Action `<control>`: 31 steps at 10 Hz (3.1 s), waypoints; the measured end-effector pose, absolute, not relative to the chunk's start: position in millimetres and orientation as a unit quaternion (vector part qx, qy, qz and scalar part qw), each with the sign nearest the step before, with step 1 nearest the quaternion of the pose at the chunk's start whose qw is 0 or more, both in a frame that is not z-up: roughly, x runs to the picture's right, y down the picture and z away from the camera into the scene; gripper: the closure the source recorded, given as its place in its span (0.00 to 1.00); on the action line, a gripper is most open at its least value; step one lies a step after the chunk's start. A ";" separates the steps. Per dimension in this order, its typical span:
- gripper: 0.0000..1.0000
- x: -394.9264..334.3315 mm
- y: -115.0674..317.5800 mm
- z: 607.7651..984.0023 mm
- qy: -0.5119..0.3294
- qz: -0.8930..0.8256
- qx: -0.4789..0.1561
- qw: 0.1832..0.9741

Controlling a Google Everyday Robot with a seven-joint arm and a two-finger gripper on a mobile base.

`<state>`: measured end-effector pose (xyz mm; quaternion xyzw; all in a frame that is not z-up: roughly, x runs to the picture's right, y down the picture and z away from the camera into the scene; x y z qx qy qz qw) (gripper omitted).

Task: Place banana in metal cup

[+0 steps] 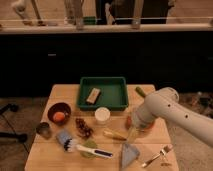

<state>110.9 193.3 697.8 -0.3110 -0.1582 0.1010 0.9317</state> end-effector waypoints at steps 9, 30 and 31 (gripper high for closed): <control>0.20 88.1 225.2 725.8 -0.169 0.090 -0.336 0.922; 0.20 77.3 259.0 794.6 -0.159 0.125 -0.329 0.922; 0.20 80.7 261.2 800.2 -0.156 0.129 -0.332 0.921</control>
